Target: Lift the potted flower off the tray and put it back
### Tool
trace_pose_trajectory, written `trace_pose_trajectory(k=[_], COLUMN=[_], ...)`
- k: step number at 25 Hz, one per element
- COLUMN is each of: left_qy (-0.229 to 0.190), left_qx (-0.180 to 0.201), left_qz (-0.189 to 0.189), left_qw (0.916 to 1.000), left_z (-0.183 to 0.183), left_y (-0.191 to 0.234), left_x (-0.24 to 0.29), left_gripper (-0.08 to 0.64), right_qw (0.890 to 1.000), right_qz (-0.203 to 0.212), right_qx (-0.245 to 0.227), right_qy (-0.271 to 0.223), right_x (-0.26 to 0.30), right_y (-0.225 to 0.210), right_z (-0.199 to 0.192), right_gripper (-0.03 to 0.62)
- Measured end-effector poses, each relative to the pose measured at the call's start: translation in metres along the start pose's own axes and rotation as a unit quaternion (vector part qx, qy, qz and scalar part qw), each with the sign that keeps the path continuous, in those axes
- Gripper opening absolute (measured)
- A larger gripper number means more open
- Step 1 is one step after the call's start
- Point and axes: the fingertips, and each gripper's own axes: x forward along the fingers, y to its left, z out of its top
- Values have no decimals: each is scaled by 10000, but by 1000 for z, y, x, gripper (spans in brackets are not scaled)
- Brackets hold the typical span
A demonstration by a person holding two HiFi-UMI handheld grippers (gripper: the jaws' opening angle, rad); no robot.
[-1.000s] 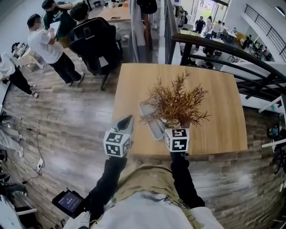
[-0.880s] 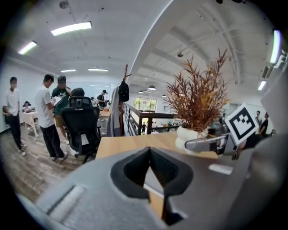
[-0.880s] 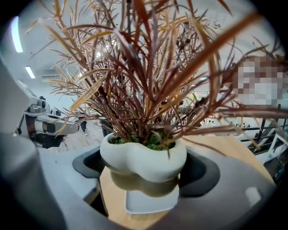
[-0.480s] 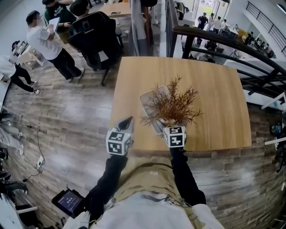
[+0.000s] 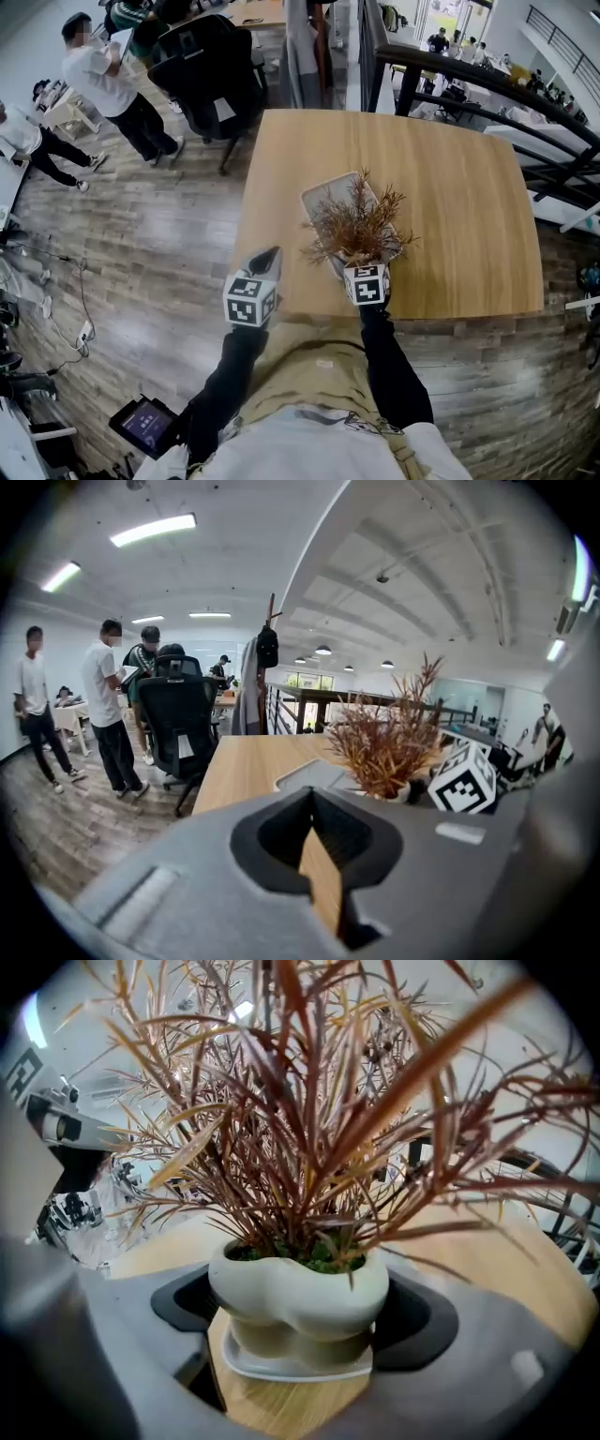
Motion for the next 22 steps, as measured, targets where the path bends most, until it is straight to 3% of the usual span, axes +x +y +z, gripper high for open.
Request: trace_pose_trajectory(k=[7, 14, 22], left_qy=[28, 81, 113], left_qx=[-28, -47, -63], left_qz=[113, 128, -6], left_qw=[9999, 9999, 9999], left_z=[-15, -18, -13], left_y=[17, 26, 8], left_x=[7, 8, 11], left_gripper=[2, 2, 2], right_qw=[10000, 9996, 9998], right_qz=[-18, 10, -46], right_qx=[-35, -37, 146], right_qy=[-64, -284, 83], right_x=[33, 40, 29], right_y=[2, 4, -3], right_z=[-16, -4, -30], right_gripper=[497, 499, 500])
